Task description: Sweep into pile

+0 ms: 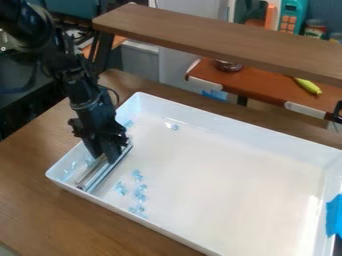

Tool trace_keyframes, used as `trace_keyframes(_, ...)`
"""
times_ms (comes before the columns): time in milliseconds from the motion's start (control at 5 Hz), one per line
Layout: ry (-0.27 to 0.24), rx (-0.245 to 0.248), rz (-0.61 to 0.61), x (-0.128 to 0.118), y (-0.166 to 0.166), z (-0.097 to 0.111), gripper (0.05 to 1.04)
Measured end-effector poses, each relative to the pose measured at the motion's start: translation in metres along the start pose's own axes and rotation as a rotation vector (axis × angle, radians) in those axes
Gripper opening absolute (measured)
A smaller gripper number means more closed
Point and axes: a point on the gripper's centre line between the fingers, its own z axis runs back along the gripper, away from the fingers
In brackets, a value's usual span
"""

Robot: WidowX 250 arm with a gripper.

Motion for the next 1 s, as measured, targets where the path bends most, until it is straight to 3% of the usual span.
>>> trace_keyframes(400, -0.107, -0.217, 0.090, 0.020, -0.056, 0.047, 0.339)
trace_keyframes(600, -0.132, -0.225, 0.090, 0.032, -0.101, 0.039, 0.338)
trace_keyframes(800, -0.144, -0.184, 0.104, 0.030, -0.127, 0.019, 0.339)
trace_keyframes(1000, -0.142, -0.187, 0.086, 0.012, -0.148, 0.000, 0.339)
